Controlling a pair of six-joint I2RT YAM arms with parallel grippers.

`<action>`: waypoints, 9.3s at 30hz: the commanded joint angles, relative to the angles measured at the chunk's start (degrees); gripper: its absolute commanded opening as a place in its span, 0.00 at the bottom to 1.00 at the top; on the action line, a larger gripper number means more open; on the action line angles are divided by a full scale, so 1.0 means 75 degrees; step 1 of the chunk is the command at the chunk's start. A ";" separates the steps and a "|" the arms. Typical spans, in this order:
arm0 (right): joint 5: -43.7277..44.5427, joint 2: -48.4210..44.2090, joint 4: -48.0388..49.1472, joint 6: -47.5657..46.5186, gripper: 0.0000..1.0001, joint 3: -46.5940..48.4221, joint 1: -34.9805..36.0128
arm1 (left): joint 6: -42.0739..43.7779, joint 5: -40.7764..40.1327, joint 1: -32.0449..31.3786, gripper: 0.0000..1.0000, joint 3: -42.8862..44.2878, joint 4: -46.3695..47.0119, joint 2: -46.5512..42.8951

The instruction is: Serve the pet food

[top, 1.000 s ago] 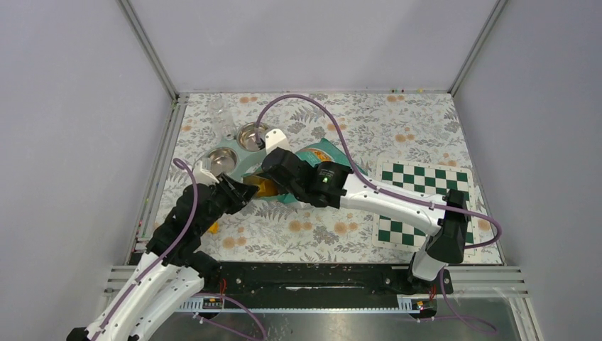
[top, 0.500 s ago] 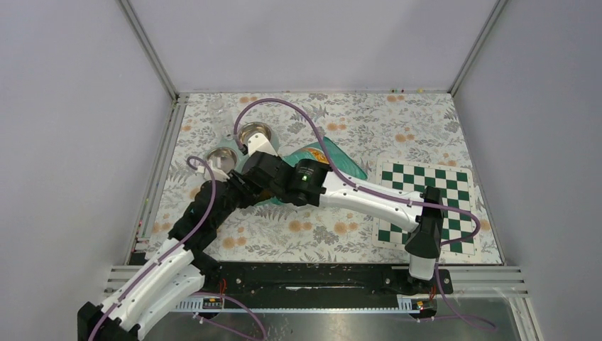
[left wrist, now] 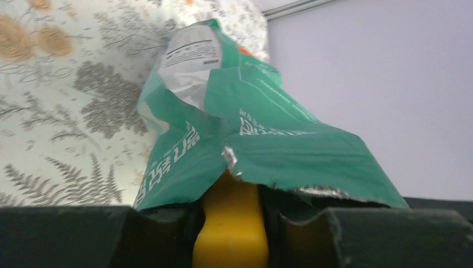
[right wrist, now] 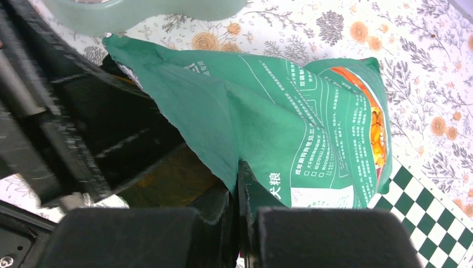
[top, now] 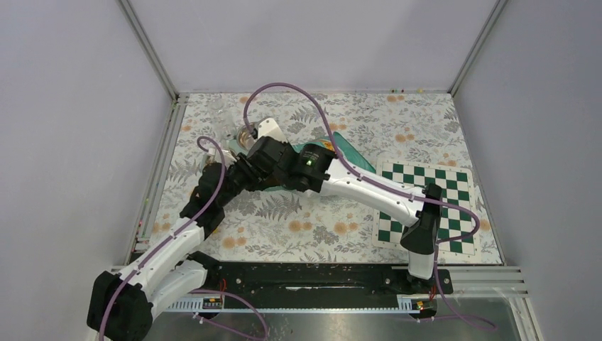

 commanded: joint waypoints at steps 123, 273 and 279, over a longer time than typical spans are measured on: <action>-0.4490 -0.2147 0.0279 0.2066 0.00 0.0950 -0.4881 | -0.1828 -0.0359 0.5128 0.00 -0.0169 0.0883 -0.2285; -0.1532 -0.1645 0.1256 0.0829 0.00 -0.0075 -0.1891 | -0.1503 0.2432 0.0034 0.00 0.2974 0.1147 0.2559; -0.1608 -0.1996 0.1254 0.0950 0.00 0.0024 -0.2239 | -0.1460 0.2076 0.0273 0.00 0.2994 0.0431 0.1450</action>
